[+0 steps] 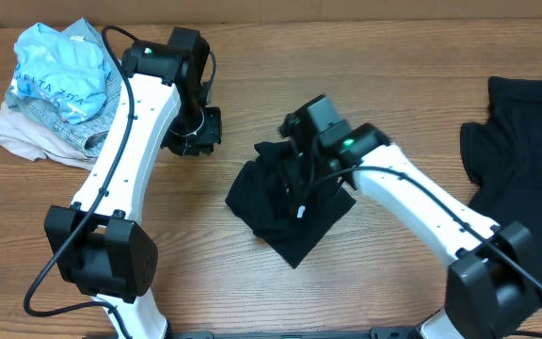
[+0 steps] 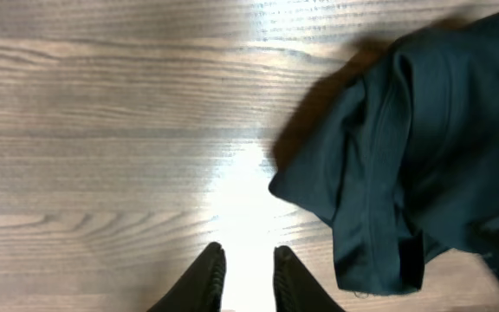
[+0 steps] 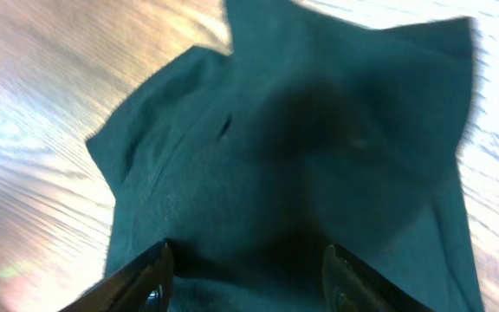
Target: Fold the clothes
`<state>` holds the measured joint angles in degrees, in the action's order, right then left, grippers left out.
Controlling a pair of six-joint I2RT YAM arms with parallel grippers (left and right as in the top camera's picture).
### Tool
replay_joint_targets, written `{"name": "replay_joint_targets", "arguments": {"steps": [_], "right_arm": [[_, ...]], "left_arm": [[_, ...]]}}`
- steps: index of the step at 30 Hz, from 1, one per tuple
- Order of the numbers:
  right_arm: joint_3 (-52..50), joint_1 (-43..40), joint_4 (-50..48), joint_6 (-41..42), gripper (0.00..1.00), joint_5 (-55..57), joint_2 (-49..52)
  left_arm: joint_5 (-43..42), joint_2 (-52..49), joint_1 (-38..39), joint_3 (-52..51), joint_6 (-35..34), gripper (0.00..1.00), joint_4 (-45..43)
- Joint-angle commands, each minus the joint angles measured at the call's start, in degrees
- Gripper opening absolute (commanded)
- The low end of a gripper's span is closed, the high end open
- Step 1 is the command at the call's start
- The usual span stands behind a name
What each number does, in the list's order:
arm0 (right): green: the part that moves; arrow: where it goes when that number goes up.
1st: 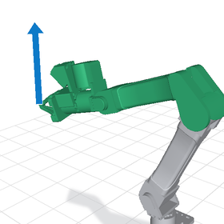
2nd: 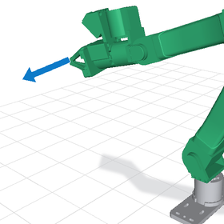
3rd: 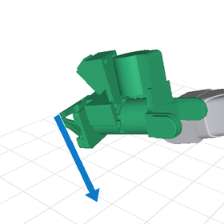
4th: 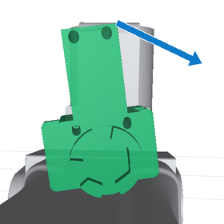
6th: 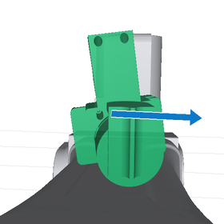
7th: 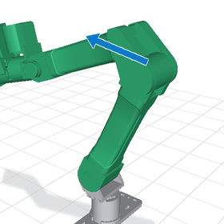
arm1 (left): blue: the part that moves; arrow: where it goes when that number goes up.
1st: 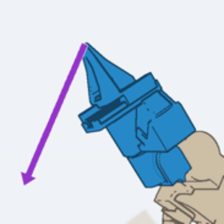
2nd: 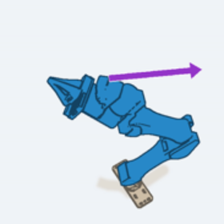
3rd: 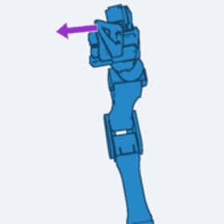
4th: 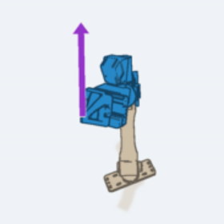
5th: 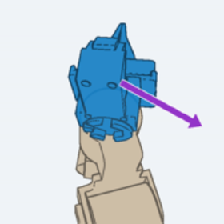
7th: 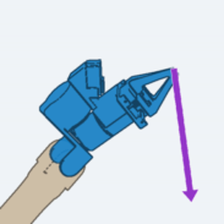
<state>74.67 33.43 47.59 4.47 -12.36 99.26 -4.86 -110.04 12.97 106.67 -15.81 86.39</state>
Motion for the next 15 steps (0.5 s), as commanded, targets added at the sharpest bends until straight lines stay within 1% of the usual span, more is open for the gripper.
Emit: {"name": "replay_joint_targets", "arguments": {"steps": [1,4,6,8,10,12,15], "right_arm": [[0.3,4.1,-0.4,-5.4,0.61,5.0,2.1],[0.3,6.8,-1.1,-5.4,0.64,7.0,3.4],[0.3,7.5,-1.9,-4.6,0.64,7.5,3.3],[1.0,7.5,-2.7,-0.2,0.64,11.0,3.2],[2.1,7.3,-2.5,2.1,0.66,13.7,3.2],[3.3,7.3,-2.1,3.1,0.67,13.8,3.2],[3.6,7.3,-2.6,9.4,0.67,13.8,3.2]], "left_arm": [[0.8,0.7,0.1,0.8,1.7,0.26,-1.0],[0.8,0.7,0.2,0.8,1.7,0.28,-1.1],[0.8,0.7,0.2,0.8,1.7,0.28,-1.2],[0.8,0.7,0.2,0.8,1.7,0.28,-1.2],[0.8,0.7,0.2,0.8,1.7,0.28,-1.3],[0.8,0.7,0.2,0.8,1.7,0.29,-1.4],[0.9,0.7,0.1,0.8,1.7,0.28,-1.6]]}}
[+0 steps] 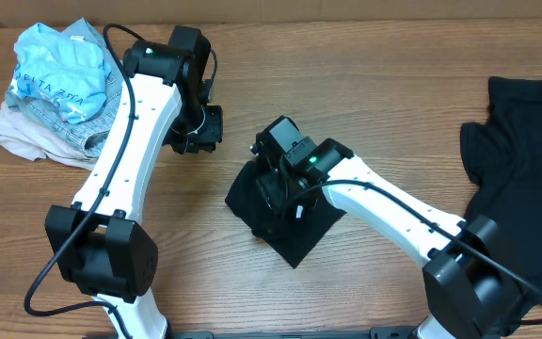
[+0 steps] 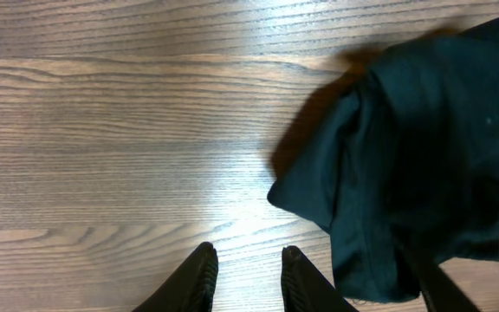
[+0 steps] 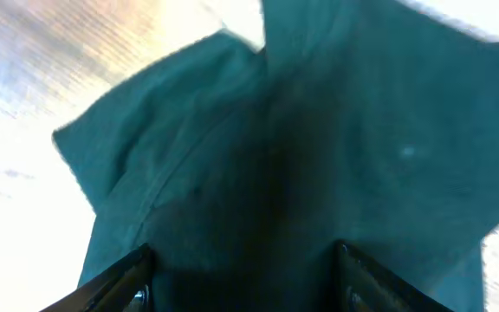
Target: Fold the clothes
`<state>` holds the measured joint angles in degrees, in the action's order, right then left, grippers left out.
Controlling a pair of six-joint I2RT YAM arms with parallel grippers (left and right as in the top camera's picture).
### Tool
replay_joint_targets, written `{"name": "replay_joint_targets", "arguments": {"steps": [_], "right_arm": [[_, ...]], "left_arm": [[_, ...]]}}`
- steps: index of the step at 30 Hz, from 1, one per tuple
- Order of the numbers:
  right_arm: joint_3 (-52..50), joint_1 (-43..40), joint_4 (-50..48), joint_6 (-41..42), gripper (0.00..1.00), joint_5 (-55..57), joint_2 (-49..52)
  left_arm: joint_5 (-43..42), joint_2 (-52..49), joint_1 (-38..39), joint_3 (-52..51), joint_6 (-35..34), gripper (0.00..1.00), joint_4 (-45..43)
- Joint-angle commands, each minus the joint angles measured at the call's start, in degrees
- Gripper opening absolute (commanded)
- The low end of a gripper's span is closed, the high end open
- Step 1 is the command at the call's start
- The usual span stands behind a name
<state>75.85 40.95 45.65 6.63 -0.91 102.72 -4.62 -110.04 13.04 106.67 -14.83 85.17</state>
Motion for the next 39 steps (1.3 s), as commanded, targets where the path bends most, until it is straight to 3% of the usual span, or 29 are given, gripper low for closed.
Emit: {"name": "replay_joint_targets", "arguments": {"steps": [1,4,5,9,12,13,22,32,35,39], "right_arm": [[2.4,-0.2,-0.7,9.3,0.67,2.4,0.0],[2.0,-0.2,-1.5,14.8,0.66,2.4,0.4],[2.0,-0.2,-1.6,15.7,0.62,2.4,0.6],[2.0,-0.2,-1.3,16.4,0.4,5.2,0.9],[2.0,-0.2,-0.1,16.1,0.11,5.4,0.9],[2.0,-0.2,0.8,16.1,0.07,5.9,0.9],[5.1,-0.2,17.9,26.7,0.04,20.3,0.8],[5.2,-2.6,24.2,32.6,0.06,24.9,0.8],[5.3,-6.8,23.4,32.8,0.06,21.0,0.8],[5.3,-17.0,20.0,26.1,0.06,4.2,0.8]], "left_arm": [[0.8,0.7,0.0,0.8,0.7,0.28,-0.4],[0.8,0.7,-0.4,0.8,0.7,0.28,-0.8],[0.8,0.7,-0.6,0.8,0.7,0.29,-1.0],[0.8,0.7,-0.9,0.8,0.7,0.31,-1.2],[0.8,0.7,-1.0,0.8,1.1,0.31,-1.2],[0.8,0.7,-1.0,0.8,1.2,0.31,-1.2],[-5.3,0.7,0.9,0.7,3.6,0.36,-1.5],[-5.4,0.7,5.0,-2.9,3.5,0.38,-3.5],[-5.4,0.7,4.8,-5.2,2.9,0.38,-5.6],[-6.4,0.7,3.7,-8.1,2.6,0.38,-8.7]]}}
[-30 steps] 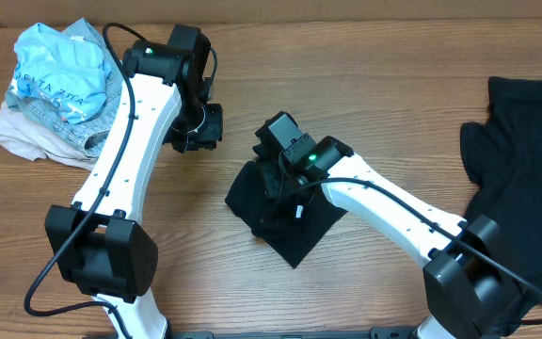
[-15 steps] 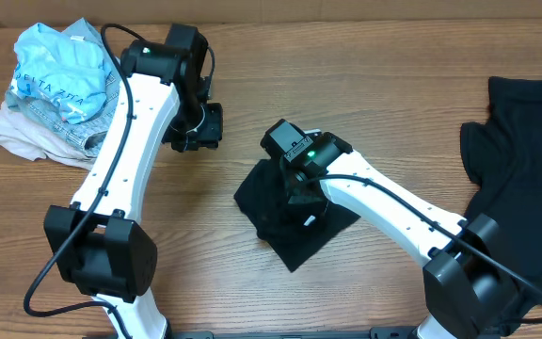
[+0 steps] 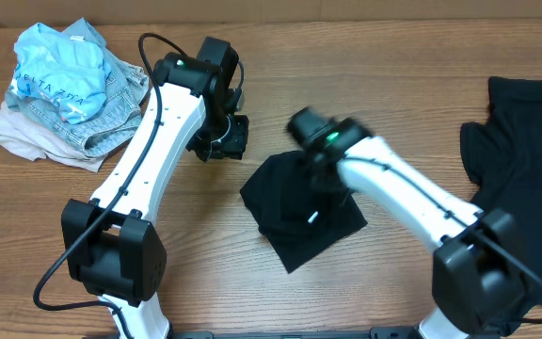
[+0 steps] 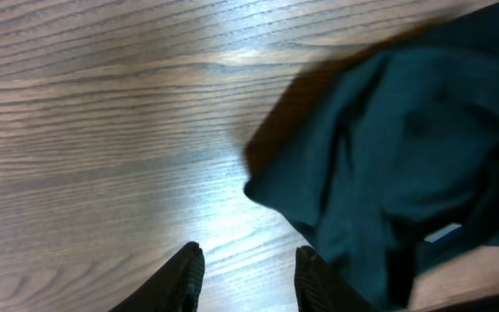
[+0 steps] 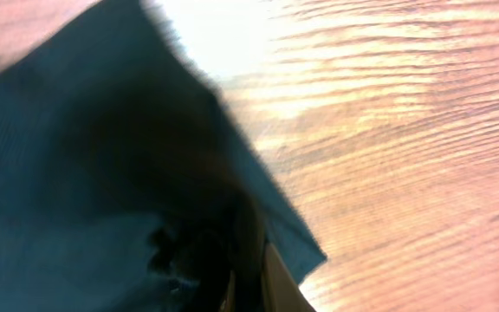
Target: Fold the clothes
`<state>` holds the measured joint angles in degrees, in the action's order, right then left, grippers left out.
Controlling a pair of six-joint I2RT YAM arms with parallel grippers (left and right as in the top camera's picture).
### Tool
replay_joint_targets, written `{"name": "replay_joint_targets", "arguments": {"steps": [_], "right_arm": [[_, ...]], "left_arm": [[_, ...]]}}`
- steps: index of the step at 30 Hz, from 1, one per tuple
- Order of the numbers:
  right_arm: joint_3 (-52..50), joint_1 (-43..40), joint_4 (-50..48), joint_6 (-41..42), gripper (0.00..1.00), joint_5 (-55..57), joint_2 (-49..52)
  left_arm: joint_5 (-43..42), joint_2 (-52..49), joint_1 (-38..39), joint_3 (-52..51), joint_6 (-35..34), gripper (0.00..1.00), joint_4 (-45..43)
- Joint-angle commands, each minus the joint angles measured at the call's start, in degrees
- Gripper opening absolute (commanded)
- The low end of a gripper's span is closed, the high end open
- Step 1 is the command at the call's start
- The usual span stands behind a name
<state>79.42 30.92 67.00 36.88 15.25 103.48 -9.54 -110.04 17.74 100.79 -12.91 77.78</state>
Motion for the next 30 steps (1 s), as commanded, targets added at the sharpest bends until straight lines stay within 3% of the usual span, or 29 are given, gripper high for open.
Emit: {"name": "replay_joint_targets", "arguments": {"steps": [1,6,10,13,16,20,23,26,28,30], "right_arm": [[1.7,-9.8,-2.1,-7.0,0.06,-17.8,0.0],[1.7,-19.4,-1.1,-16.0,0.17,-35.5,0.0],[1.6,-22.3,3.9,-18.0,0.26,-35.6,0.0],[1.6,-22.4,8.2,-18.9,0.27,-31.4,0.0],[1.6,-22.8,9.7,-19.2,0.27,-24.2,0.0],[1.6,-23.3,6.6,-21.9,0.29,-26.6,0.0],[1.6,-23.3,3.1,-25.4,0.43,-30.0,0.0],[0.7,-23.1,-0.3,-26.3,0.59,-31.9,0.1],[-0.9,-23.1,-1.6,-26.3,0.54,-31.9,0.2],[-2.6,-23.1,-2.4,-26.4,0.39,-33.0,0.2]], "left_arm": [[-2.3,0.7,-1.1,-2.8,1.4,0.38,-1.8],[-6.0,0.7,-0.8,-5.0,3.9,0.39,-4.8],[-6.0,0.7,-0.5,-6.6,4.0,0.41,-6.8],[-6.9,0.7,-0.5,-7.4,4.4,0.42,-8.4],[-7.0,0.7,-0.4,-8.3,6.1,0.49,-9.7],[-7.1,0.7,-0.4,-11.1,10.3,0.6,-12.9],[-8.0,0.7,-0.4,-14.7,12.2,0.7,-17.1],[-14.9,0.7,-0.4,-19.4,15.5,0.73,-22.6],[-18.8,0.7,-0.4,-22.4,16.7,0.73,-26.3],[-20.9,0.7,-0.4,-25.1,16.9,0.7,-29.2]]}}
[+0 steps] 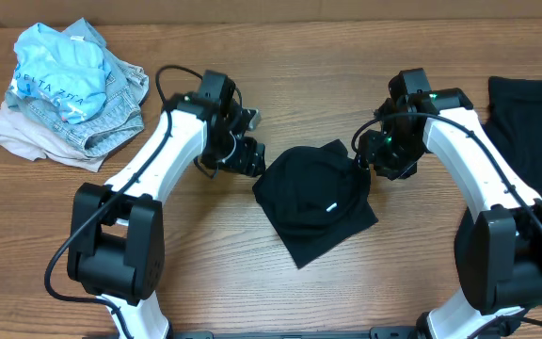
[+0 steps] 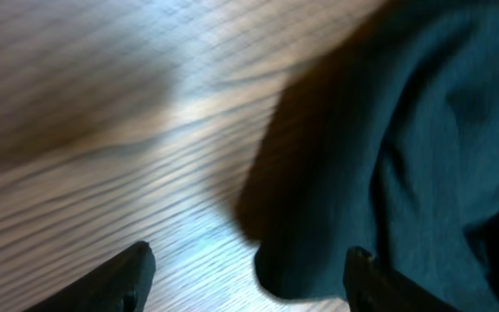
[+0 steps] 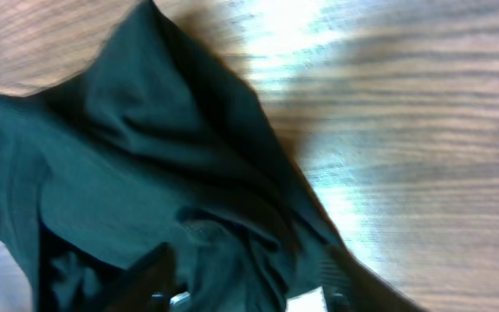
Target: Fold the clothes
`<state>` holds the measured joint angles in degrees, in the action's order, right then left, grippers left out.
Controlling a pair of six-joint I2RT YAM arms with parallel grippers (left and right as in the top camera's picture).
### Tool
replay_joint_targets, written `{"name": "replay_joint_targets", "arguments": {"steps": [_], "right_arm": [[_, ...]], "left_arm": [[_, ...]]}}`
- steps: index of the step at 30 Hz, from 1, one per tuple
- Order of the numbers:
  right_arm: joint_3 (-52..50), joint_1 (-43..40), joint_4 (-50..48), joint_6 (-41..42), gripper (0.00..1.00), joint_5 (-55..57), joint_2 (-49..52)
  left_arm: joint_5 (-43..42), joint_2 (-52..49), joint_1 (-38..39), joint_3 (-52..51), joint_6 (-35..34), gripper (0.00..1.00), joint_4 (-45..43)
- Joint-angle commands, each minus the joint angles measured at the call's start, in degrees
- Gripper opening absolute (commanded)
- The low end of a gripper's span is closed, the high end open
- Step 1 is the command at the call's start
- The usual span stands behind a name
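A crumpled black garment [image 1: 313, 200] lies mid-table. My left gripper [image 1: 249, 158] is low at its left edge. In the left wrist view that gripper [image 2: 248, 273] is wide open, and a fold of the dark cloth [image 2: 319, 251] reaches into the gap by the right finger [image 2: 366, 273]. My right gripper [image 1: 373, 158] is at the garment's upper right corner. In the right wrist view it [image 3: 248, 282] is open, with rumpled cloth [image 3: 189, 173] between and ahead of its fingers.
A pile of light blue, beige and denim clothes [image 1: 59, 89] sits at the far left. Another black garment [image 1: 525, 160] is spread along the right edge. Bare wood table [image 1: 280, 56] lies behind the arms.
My right gripper was shut on cloth at the garment's top; it now stands open at the right corner. My left gripper has moved right to the garment's left edge and opened wider.
First my right gripper hovered open over the bunched garment while the left one waited nearly shut to its left. Then the right was low on the garment's left part, later shut on cloth with the garment shifted right. Now both stand open at opposite edges.
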<state>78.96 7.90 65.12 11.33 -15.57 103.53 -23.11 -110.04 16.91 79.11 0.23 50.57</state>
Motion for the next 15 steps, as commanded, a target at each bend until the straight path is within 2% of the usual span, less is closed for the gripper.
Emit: {"name": "replay_joint_targets", "arguments": {"steps": [1,3,4,5,6,8,10,14,15], "right_arm": [[-3.0,-0.1,-0.6,-1.0,0.32,-3.1,0.1],[-3.7,-0.1,-0.9,-2.0,0.23,-4.7,0.1],[-3.8,-0.1,-0.7,-2.4,0.16,-5.2,0.1],[-3.9,-0.1,-0.5,-2.3,0.07,-5.1,0.1],[-3.9,-0.1,-0.1,-2.1,0.04,-5.0,0.1],[-3.9,-0.3,1.2,0.2,0.04,-2.2,0.1],[-3.9,-0.8,4.2,6.7,0.04,7.2,0.1],[-3.9,-1.9,8.8,12.9,0.04,19.7,0.1],[-3.9,-2.0,9.0,13.4,0.1,20.5,0.1]], "left_arm": [[-8.1,0.7,0.4,-4.9,3.7,0.68,-3.4],[-8.5,0.7,0.4,-6.4,3.7,0.62,-4.8],[-8.4,0.7,0.4,-7.0,3.7,0.56,-5.4],[-8.5,0.7,0.4,-7.5,3.9,0.46,-6.1],[-8.5,0.7,0.4,-7.6,3.9,0.42,-6.3],[-8.4,0.7,0.4,-7.6,3.9,0.42,-6.3],[-8.5,0.7,0.4,-7.6,3.9,0.49,-6.2],[-8.5,0.7,0.4,-7.6,3.9,0.54,-5.6],[-8.5,0.7,0.4,-7.6,3.9,0.54,-5.5]]}}
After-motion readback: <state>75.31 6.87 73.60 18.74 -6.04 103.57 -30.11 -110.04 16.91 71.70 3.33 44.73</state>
